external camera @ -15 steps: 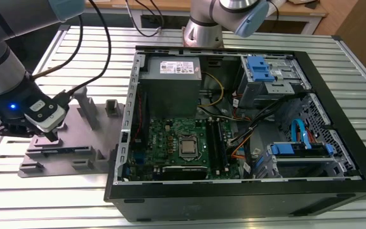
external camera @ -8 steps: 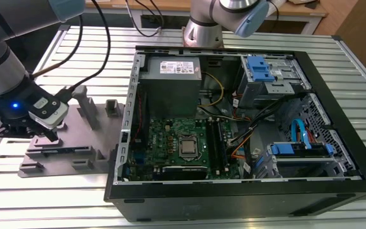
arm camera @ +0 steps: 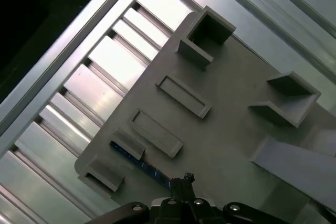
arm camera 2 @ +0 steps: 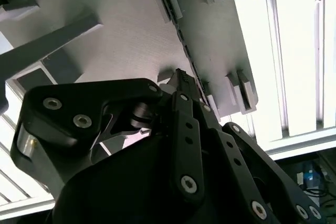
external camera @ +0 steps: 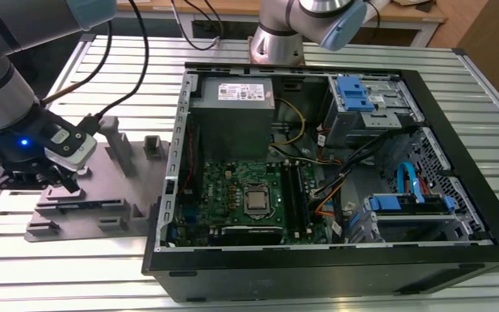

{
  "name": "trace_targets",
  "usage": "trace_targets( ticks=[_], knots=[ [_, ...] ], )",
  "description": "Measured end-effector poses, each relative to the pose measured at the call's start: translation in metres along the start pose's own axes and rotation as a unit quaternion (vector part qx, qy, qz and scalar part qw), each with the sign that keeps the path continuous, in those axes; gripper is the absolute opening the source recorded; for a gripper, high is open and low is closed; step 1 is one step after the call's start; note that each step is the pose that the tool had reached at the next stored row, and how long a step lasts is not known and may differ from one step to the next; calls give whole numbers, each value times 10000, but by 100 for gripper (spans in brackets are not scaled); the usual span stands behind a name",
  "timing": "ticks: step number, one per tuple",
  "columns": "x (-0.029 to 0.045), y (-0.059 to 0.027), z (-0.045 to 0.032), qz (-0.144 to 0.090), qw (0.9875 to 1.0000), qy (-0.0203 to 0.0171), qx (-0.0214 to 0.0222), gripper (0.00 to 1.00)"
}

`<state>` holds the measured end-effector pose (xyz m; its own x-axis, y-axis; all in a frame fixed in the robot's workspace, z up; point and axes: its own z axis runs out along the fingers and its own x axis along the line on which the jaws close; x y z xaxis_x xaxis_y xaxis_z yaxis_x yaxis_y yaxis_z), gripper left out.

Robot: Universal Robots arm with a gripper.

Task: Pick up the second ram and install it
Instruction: 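Pick up the second ram and move it above second insertion slot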

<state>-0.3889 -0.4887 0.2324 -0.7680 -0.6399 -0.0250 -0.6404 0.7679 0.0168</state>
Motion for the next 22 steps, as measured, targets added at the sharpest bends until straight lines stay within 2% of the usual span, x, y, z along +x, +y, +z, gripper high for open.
trace_targets(
  ticks=[5,10,17,22],
  knots=[
    [0,0,0,-302,9995,5,-8,7],
    [0,0,0,-589,9983,10,-15,7],
    [0,0,0,-959,9954,16,-24,7],
    [0,0,0,-1191,9929,20,-30,7]
  ],
)
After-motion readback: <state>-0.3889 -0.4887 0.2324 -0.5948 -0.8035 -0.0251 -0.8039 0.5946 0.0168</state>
